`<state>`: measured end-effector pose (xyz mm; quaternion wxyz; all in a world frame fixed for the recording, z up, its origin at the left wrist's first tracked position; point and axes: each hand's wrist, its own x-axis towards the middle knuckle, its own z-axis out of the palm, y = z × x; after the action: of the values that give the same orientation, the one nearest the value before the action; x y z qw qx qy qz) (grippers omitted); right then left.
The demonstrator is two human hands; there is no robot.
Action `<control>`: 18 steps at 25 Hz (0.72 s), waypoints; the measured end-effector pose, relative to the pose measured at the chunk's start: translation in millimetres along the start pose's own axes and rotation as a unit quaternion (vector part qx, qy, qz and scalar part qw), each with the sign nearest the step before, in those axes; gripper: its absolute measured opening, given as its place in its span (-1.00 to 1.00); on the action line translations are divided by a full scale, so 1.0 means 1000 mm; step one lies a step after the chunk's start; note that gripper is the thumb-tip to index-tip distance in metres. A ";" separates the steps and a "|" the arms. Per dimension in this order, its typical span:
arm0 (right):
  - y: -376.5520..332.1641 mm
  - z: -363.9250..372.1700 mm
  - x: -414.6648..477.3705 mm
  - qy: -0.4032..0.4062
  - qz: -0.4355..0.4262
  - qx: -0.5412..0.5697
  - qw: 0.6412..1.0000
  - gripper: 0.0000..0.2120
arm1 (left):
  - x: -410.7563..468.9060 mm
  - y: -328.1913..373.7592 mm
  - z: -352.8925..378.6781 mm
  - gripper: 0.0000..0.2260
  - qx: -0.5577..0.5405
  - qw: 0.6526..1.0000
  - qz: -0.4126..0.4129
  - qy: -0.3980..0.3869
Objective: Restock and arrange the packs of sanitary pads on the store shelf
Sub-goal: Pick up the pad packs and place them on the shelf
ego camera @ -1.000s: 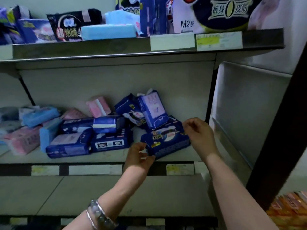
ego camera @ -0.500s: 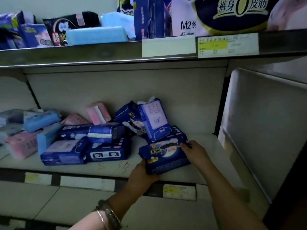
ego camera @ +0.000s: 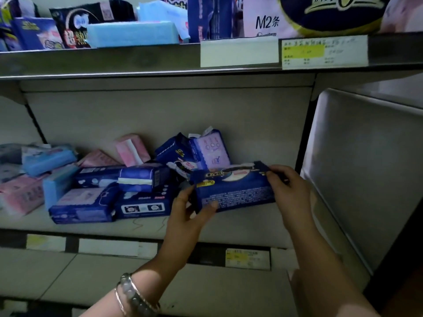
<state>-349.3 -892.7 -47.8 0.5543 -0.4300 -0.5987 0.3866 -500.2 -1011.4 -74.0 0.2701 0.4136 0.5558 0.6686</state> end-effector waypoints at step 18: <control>-0.089 0.059 -0.161 -0.013 -0.021 0.227 0.974 -0.84 | -0.075 0.043 -0.155 -0.64 -0.344 0.938 -0.019 0.035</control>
<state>-413.2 -1073.0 -22.1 0.6377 -0.2754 -0.5113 0.5061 -590.0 -1163.6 -57.2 0.3890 0.2605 0.3088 0.8279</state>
